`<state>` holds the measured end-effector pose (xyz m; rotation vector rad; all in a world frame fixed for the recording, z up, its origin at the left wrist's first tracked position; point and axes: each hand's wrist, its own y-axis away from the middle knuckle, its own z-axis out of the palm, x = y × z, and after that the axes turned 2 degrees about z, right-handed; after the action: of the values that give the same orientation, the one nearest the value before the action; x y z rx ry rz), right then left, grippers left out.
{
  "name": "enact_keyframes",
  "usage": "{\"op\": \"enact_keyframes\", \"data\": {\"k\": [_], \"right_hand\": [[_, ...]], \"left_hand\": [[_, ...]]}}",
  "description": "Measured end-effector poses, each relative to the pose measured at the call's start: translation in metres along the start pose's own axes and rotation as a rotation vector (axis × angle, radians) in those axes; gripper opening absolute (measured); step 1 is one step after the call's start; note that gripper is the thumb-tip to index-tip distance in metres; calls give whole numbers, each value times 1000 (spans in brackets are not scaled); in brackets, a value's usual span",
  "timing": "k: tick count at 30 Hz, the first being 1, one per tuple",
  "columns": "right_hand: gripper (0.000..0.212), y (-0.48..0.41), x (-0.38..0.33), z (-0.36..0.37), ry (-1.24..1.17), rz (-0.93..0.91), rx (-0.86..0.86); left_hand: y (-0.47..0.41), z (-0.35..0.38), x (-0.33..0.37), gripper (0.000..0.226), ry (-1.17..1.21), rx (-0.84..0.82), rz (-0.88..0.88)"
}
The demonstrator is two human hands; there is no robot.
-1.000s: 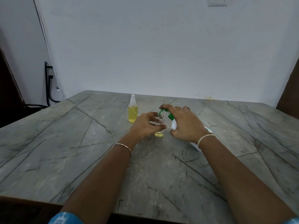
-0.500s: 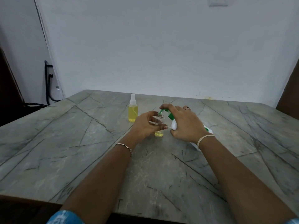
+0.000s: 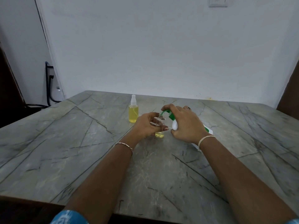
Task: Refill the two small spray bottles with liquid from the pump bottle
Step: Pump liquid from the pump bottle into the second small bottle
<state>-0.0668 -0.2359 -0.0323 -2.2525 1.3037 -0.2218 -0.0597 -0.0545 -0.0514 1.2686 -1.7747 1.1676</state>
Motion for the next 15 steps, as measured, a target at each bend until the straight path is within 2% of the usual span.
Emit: {"op": "enact_keyframes", "data": {"k": [4, 10, 15], "right_hand": [[81, 3, 2, -3, 8, -7, -10], [75, 1, 0, -1, -12, 2, -6], [79, 1, 1, -1, -17, 9, -10]], "left_hand": [[-1, -1, -1, 42, 15, -5, -7], [-1, -1, 0, 35, 25, -16, -2], [-2, 0, -1, 36, 20, -16, -10]]}}
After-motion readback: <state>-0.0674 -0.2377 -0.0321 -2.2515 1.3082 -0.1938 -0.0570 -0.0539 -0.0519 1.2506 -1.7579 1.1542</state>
